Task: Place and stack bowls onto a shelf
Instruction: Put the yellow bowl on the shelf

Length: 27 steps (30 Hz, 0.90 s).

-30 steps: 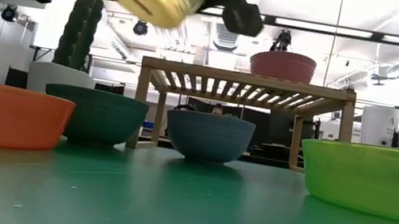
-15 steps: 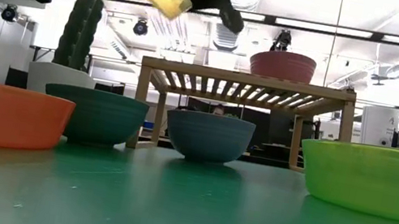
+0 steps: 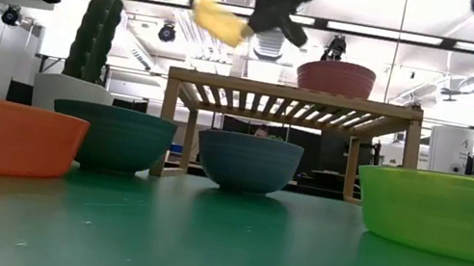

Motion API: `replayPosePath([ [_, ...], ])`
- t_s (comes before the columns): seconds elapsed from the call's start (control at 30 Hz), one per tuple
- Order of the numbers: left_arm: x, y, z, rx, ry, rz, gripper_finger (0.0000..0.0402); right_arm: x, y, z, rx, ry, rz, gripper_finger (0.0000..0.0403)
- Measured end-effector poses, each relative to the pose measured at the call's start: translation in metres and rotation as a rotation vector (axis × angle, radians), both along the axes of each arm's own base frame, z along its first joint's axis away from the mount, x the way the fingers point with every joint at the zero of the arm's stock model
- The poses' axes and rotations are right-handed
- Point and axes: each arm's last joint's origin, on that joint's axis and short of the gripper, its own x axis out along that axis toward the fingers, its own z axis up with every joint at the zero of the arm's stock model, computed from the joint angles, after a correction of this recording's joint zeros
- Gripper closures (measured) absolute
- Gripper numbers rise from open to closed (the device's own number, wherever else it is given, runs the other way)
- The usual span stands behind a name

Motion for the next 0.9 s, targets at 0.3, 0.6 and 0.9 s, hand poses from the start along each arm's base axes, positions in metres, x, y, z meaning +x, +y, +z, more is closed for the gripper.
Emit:
replayPosePath([
  [0.3, 0.000, 0.000, 0.000, 0.000, -0.001, 0.001, 0.0402, -0.029, -0.040, -0.012, 0.030, 0.135, -0.072, 0.0394],
  [0.6, 0.000, 0.000, 0.000, 0.000, -0.002, 0.001, 0.0402, -0.028, -0.042, -0.012, 0.001, 0.129, -0.042, 0.0394],
  [0.9, 0.000, 0.000, 0.000, 0.000, -0.002, 0.001, 0.0402, -0.007, -0.040, -0.037, 0.018, 0.176, 0.002, 0.0394],
])
